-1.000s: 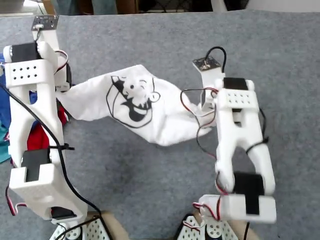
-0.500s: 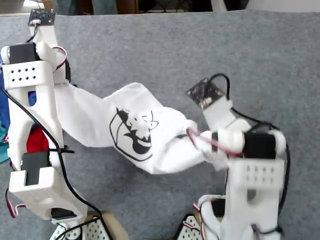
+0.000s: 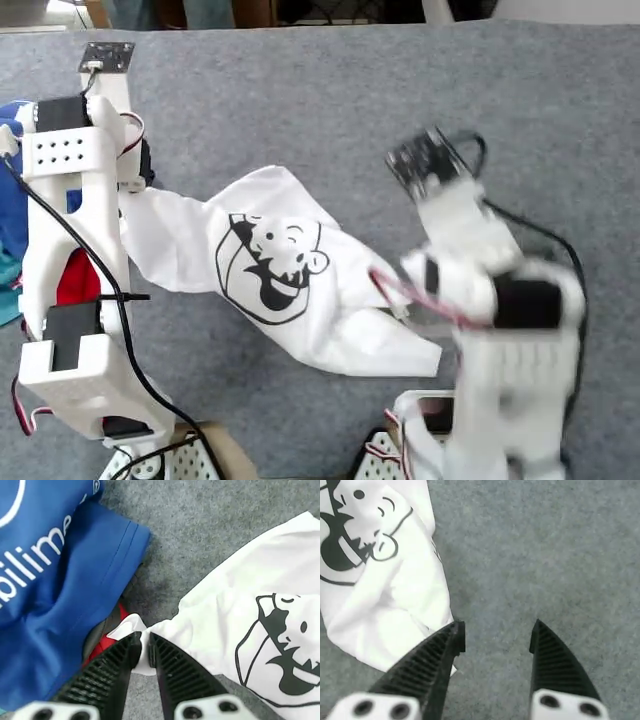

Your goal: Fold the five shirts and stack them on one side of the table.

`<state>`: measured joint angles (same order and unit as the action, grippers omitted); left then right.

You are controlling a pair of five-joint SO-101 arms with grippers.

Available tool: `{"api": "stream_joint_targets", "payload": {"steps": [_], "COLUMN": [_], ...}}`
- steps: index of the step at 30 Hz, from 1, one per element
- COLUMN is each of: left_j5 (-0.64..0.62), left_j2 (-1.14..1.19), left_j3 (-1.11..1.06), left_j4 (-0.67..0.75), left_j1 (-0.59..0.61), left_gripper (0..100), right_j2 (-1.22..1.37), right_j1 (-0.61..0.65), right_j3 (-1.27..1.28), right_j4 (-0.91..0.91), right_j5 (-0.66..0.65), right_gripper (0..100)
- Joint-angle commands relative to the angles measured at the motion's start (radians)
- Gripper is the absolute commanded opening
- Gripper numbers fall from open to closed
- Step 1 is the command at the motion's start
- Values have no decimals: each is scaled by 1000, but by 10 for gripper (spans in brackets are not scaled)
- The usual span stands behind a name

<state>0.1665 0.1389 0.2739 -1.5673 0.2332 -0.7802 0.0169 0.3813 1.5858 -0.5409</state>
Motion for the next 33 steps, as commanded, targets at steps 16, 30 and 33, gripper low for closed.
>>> {"api": "stream_joint_targets", "payload": {"steps": [16, 30, 33], "left_j5": [18, 18, 18], "left_j2": [-51, -203, -272], "left_j3": [-56, -159, -234], "left_j4": [-34, -32, 17], "left_j1": [4, 41, 42], "left_gripper": [28, 28, 28], "right_j2": [1323, 1765, 1845], "right_j1": [245, 367, 397], "right_j3": [-989, -1627, -1670], "right_j4": [-133, 114, 117], "right_j5": [43, 28, 49], "right_gripper": [222, 222, 222]}}
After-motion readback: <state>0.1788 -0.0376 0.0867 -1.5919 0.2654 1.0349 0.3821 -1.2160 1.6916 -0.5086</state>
